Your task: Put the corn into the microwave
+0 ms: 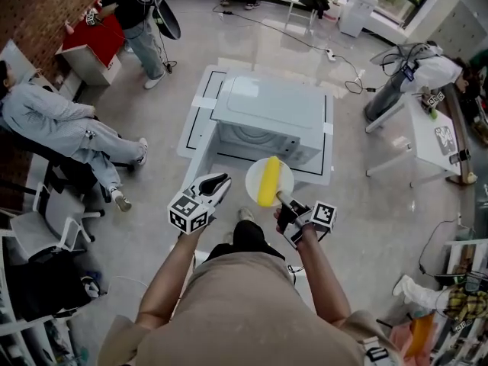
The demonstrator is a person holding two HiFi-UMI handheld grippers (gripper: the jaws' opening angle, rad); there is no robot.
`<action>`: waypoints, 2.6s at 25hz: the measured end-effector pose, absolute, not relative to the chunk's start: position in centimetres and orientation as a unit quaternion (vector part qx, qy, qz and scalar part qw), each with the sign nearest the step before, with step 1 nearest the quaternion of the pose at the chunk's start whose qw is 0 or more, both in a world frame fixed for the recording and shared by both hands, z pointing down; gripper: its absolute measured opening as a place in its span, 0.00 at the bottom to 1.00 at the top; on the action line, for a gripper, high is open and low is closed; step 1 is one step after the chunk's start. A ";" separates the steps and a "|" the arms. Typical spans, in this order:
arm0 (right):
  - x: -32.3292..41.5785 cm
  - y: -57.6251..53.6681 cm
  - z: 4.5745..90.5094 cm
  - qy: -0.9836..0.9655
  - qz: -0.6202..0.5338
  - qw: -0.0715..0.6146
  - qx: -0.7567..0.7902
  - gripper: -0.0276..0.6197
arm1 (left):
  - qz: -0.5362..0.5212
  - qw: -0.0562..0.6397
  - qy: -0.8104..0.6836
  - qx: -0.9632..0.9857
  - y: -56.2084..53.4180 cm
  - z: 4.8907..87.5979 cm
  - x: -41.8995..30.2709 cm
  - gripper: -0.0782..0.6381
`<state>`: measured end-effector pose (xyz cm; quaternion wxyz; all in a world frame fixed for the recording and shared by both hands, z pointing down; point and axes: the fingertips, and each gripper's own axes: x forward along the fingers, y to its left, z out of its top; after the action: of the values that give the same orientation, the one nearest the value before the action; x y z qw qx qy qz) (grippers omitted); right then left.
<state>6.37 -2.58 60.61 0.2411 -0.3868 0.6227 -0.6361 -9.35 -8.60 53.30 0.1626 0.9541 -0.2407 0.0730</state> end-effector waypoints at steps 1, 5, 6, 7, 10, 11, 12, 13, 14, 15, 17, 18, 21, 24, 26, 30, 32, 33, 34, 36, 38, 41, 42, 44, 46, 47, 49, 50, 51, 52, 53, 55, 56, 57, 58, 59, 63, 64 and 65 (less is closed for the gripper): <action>6.5 -3.0 61.0 0.624 -0.636 0.238 -0.387 0.09 | 0.075 0.164 -0.242 0.953 -8.9 53.5 -9.2 0.17; 6.6 -5.1 62.6 0.628 -0.636 0.232 -0.383 0.09 | 0.086 0.167 -0.248 0.950 -10.6 54.1 -8.5 0.17; 6.5 -5.5 62.9 0.628 -0.638 0.232 -0.381 0.09 | 0.088 0.169 -0.250 0.949 -10.9 54.3 -8.3 0.17; 6.5 -5.9 63.3 0.628 -0.639 0.230 -0.379 0.09 | 0.090 0.171 -0.252 0.948 -11.3 54.6 -8.1 0.17; 6.4 -7.5 64.6 0.637 -0.637 0.214 -0.378 0.09 | 0.097 0.170 -0.257 0.946 -12.4 55.4 -7.5 0.17; 6.3 -7.9 65.1 0.638 -0.637 0.210 -0.377 0.09 | 0.098 0.169 -0.259 0.946 -12.7 55.7 -7.3 0.17; 6.2 -8.3 65.5 0.638 -0.639 0.207 -0.376 0.09 | 0.098 0.168 -0.262 0.945 -13.0 56.0 -7.1 0.17; 6.1 -8.8 66.0 0.637 -0.642 0.206 -0.374 0.09 | 0.098 0.167 -0.264 0.945 -13.4 56.2 -7.0 0.17; 5.9 -9.3 66.4 0.636 -0.645 0.206 -0.370 0.09 | 0.098 0.166 -0.267 0.944 -13.7 56.4 -6.8 0.17; 5.8 -9.8 66.9 0.635 -0.648 0.208 -0.366 0.09 | 0.099 0.166 -0.270 0.943 -14.2 56.7 -6.6 0.17; 5.6 -11.1 67.6 0.636 -0.649 0.211 -0.359 0.09 | 0.105 0.170 -0.275 0.940 -15.1 57.5 -6.4 0.17; 5.6 -11.7 68.1 0.639 -0.647 0.210 -0.358 0.09 | 0.109 0.173 -0.278 0.939 -15.5 57.9 -6.3 0.17; 5.8 -13.4 69.9 0.645 -0.643 0.202 -0.361 0.09 | 0.118 0.179 -0.282 0.935 -16.5 59.0 -6.0 0.17; 5.9 -14.7 71.5 0.633 -0.652 0.205 -0.363 0.09 | 0.127 0.183 -0.284 0.933 -17.1 60.0 -5.6 0.17; 6.0 -15.4 72.5 0.628 -0.656 0.210 -0.361 0.09 | 0.134 0.188 -0.285 0.930 -17.2 60.7 -5.4 0.17; 6.4 -16.3 74.6 0.618 -0.666 0.207 -0.362 0.09 | 0.142 0.194 -0.293 0.925 -17.7 62.1 -4.7 0.17; 6.4 -16.8 75.7 0.616 -0.669 0.204 -0.363 0.09 | 0.150 0.195 -0.296 0.923 -17.9 62.8 -4.4 0.17; 6.5 -17.1 76.2 0.615 -0.670 0.203 -0.363 0.09 | 0.153 0.196 -0.298 0.922 -18.0 63.1 -4.3 0.17; 6.5 -17.3 76.6 0.614 -0.671 0.203 -0.363 0.09 | 0.155 0.198 -0.299 0.921 -18.2 63.3 -4.1 0.17; 6.6 -17.9 77.5 0.613 -0.672 0.202 -0.363 0.09 | 0.159 0.199 -0.301 0.919 -18.5 63.5 -3.9 0.17; 6.8 -18.8 78.2 0.613 -0.671 0.206 -0.363 0.09 | 0.163 0.200 -0.303 0.918 -19.1 63.7 -3.7 0.17; 7.1 -20.0 79.4 0.611 -0.669 0.217 -0.365 0.09 | 0.169 0.199 -0.306 0.916 -19.6 63.9 -3.6 0.17; 7.2 -20.4 79.7 0.609 -0.668 0.220 -0.366 0.09 | 0.171 0.199 -0.307 0.915 -19.8 64.1 -3.6 0.17; 7.2 -21.1 80.3 0.606 -0.667 0.225 -0.371 0.09 | 0.176 0.198 -0.311 0.913 -20.1 64.3 -3.8 0.17; 7.2 -21.7 81.0 0.603 -0.667 0.227 -0.375 0.09 | 0.178 0.199 -0.316 0.910 -20.4 64.4 -4.0 0.17; 7.3 -22.0 81.3 0.602 -0.666 0.228 -0.377 0.09 | 0.178 0.200 -0.319 0.909 -20.5 64.4 -4.1 0.17; 7.3 -22.6 81.8 0.599 -0.666 0.230 -0.381 0.09 | 0.179 0.201 -0.323 0.907 -20.8 64.5 -4.2 0.17; 7.3 -22.9 82.0 0.598 -0.665 0.231 -0.383 0.09 | 0.179 0.202 -0.324 0.907 -20.9 64.5 -4.2 0.17; 7.5 -23.1 82.3 0.596 -0.665 0.232 -0.385 0.09 | 0.180 0.203 -0.325 0.906 -21.0 64.6 -4.0 0.17; 7.6 -23.4 82.5 0.596 -0.664 0.233 -0.387 0.09 | 0.180 0.204 -0.326 0.906 -21.2 64.7 -3.9 0.17; 7.7 -23.7 82.7 0.595 -0.664 0.235 -0.389 0.09 | 0.180 0.205 -0.326 0.905 -21.3 64.9 -3.7 0.17; 7.9 -24.4 83.0 0.591 -0.665 0.236 -0.392 0.09 | 0.179 0.207 -0.325 0.905 -21.7 65.0 -3.3 0.17; 8.0 -24.8 83.2 0.589 -0.665 0.237 -0.393 0.09 | 0.180 0.207 -0.323 0.906 -21.9 65.0 -3.1 0.17; 8.0 -25.1 83.3 0.588 -0.665 0.238 -0.395 0.09 | 0.180 0.207 -0.322 0.906 -22.0 65.0 -2.9 0.17; 8.1 -25.3 83.4 0.587 -0.664 0.239 -0.397 0.09 | 0.181 0.207 -0.319 0.907 -22.1 65.0 -2.6 0.17; 8.2 -25.5 83.5 0.586 -0.663 0.240 -0.399 0.09 | 0.182 0.207 -0.317 0.907 -22.1 65.0 -2.4 0.17; 8.0 -25.8 84.0 0.583 -0.660 0.244 -0.407 0.09 | 0.187 0.205 -0.317 0.907 -22.1 65.2 -2.1 0.17; 7.9 -25.8 84.1 0.580 -0.659 0.246 -0.410 0.09 | 0.188 0.205 -0.318 0.906 -22.1 65.2 -2.2 0.17; 7.8 -25.9 84.2 0.577 -0.659 0.249 -0.414 0.09 | 0.190 0.206 -0.319 0.905 -22.1 65.3 -2.3 0.17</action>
<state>7.84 -25.89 84.22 0.2492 -0.4137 0.5766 -0.6591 -2.28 -22.08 65.28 0.2062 0.9055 -0.3189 0.1895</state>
